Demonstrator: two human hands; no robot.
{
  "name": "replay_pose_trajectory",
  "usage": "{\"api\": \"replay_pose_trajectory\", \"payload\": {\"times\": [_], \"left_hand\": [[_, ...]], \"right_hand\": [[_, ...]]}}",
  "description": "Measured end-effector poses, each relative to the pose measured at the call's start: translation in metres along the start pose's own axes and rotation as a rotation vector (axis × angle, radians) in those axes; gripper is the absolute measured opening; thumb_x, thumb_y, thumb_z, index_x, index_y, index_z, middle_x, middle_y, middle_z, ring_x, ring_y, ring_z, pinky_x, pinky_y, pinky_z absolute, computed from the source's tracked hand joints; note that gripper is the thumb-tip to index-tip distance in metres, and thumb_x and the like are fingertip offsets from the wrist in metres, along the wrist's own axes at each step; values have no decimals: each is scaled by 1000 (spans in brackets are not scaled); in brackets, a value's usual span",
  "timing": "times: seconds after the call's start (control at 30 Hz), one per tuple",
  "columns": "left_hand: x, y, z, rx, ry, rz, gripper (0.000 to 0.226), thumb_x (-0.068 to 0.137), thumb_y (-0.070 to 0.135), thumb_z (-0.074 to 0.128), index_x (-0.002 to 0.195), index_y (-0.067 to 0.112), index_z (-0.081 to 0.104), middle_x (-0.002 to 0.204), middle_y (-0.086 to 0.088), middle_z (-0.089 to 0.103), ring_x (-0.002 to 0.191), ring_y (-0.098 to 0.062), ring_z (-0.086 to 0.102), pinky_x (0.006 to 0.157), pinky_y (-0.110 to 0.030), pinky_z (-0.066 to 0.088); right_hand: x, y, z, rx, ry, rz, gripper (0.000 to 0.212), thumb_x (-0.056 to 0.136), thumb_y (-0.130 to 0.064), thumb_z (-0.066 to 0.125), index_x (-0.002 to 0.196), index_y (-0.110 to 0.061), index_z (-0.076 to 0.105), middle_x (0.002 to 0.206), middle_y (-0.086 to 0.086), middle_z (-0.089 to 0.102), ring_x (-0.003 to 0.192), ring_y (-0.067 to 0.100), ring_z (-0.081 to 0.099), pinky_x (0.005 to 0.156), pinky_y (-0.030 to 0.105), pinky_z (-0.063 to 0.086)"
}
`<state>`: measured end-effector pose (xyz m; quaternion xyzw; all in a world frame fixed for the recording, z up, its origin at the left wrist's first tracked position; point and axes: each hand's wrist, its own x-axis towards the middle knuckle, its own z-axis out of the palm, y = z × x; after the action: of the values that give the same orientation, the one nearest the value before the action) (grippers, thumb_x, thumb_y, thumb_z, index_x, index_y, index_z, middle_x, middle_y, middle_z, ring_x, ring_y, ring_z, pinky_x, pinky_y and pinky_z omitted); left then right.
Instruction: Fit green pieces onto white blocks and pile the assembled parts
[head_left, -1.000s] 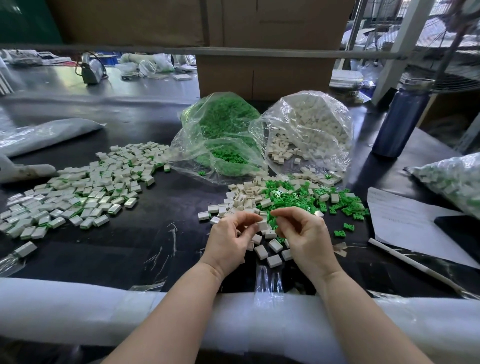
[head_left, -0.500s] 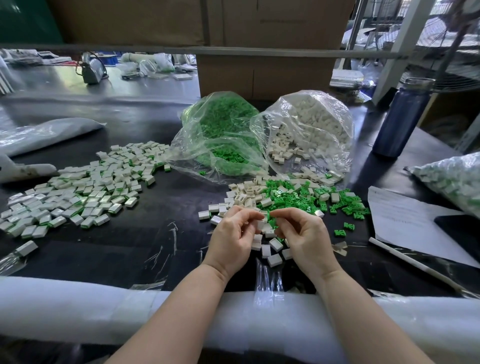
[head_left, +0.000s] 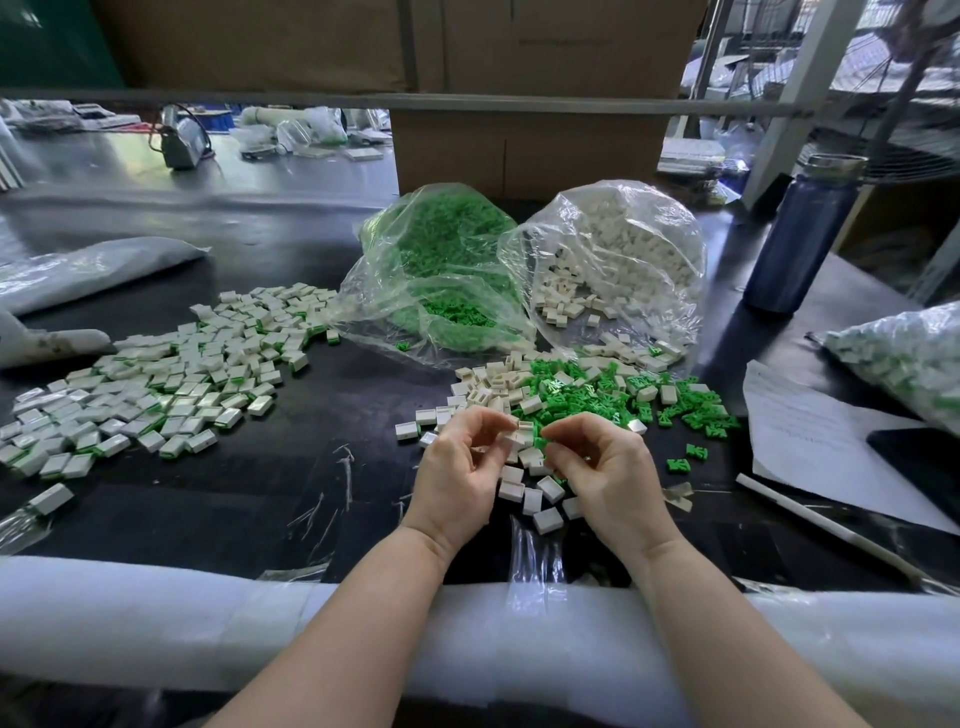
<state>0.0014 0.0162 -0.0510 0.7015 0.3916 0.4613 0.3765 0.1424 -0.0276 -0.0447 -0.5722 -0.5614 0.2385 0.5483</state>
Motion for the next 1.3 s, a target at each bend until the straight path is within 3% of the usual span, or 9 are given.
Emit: {"api": "replay_pose_trajectory", "payload": {"times": [0.17, 0.33, 0.53, 0.73, 0.9, 1.03, 1.3], "left_hand": [[0, 0, 1, -4, -43, 5, 31, 90, 1, 54, 88, 32, 62, 96, -2, 60, 86, -17, 62, 81, -23, 52], [0, -1, 1, -56, -62, -60, 27, 86, 4, 61, 96, 28, 58, 88, 7, 60, 79, -12, 61, 77, -20, 52], [2, -1, 0, -197, -111, -131, 19, 80, 1, 67, 84, 19, 65, 82, 3, 67, 77, -6, 65, 78, -20, 53], [3, 0, -2, -259, -123, -168, 22, 80, -4, 65, 80, 18, 67, 77, 2, 68, 71, -4, 66, 68, -16, 52], [2, 5, -1, -251, -157, -173, 22, 81, -7, 62, 81, 14, 67, 76, 1, 67, 67, 0, 64, 69, -14, 52], [1, 7, 0, -237, -164, -156, 16, 82, -9, 60, 86, 5, 67, 76, 3, 64, 63, 4, 61, 65, -11, 49], [-1, 8, 3, -158, -155, -133, 21, 82, -5, 62, 80, 15, 68, 76, 2, 63, 64, 1, 59, 66, -14, 50]], "right_hand": [[0, -2, -1, -29, -2, -21, 21, 82, 2, 66, 80, -19, 65, 76, -7, 66, 70, -2, 59, 68, 8, 46], [0, -1, -1, -15, -7, -17, 17, 81, 1, 67, 83, -16, 68, 77, -7, 67, 71, -1, 61, 70, 10, 47], [-1, -3, 0, 66, -22, 16, 26, 79, 4, 69, 78, -22, 66, 74, -6, 68, 69, 2, 64, 70, 16, 52], [0, -3, 0, 39, -53, 77, 26, 79, 3, 69, 72, -21, 66, 67, -5, 66, 63, 3, 61, 64, 18, 52], [-1, -4, -1, 47, -88, 102, 24, 81, 5, 65, 74, -18, 67, 69, 10, 67, 62, 18, 60, 62, 35, 54], [-2, -5, -1, 43, -77, 111, 20, 80, 5, 67, 82, -15, 65, 66, 6, 65, 55, 10, 57, 57, 25, 51], [-2, -7, 0, 34, -73, 137, 22, 76, 9, 69, 76, -12, 63, 64, 3, 64, 54, 9, 58, 56, 22, 51]]}}
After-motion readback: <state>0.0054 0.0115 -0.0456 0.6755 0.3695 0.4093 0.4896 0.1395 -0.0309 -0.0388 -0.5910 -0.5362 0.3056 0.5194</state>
